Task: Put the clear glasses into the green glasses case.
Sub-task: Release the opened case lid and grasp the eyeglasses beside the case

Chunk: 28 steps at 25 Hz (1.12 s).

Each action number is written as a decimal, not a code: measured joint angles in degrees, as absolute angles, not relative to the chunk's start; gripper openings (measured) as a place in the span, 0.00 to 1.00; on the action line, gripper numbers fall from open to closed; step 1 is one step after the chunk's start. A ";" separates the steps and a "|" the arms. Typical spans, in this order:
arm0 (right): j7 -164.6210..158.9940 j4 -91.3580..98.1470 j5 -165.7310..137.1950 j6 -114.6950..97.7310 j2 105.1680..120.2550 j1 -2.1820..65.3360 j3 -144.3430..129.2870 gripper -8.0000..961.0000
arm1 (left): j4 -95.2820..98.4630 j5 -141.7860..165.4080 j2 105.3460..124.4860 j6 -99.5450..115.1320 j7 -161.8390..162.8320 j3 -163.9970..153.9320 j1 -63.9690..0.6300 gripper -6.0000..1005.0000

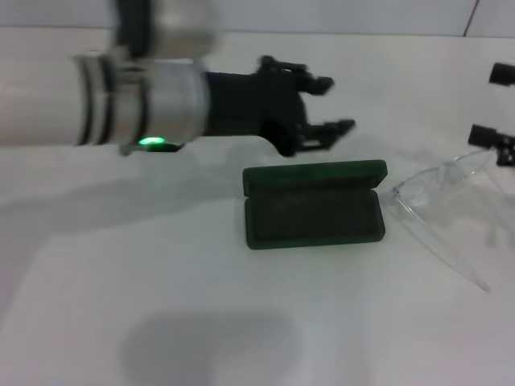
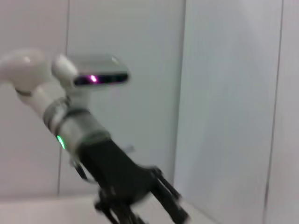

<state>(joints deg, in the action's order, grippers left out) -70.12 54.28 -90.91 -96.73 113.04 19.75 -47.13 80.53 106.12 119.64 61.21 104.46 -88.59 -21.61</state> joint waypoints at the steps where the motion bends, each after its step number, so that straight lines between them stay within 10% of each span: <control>1: -72.02 58.20 -92.81 -95.98 113.39 19.53 -47.22 0.89 | 79.61 102.91 119.63 61.41 102.52 -87.39 -19.88 0.58; 28: -105.43 66.48 -152.51 -96.95 113.64 49.07 -62.49 0.89 | 52.63 80.68 119.32 79.90 82.02 -63.25 -17.41 0.58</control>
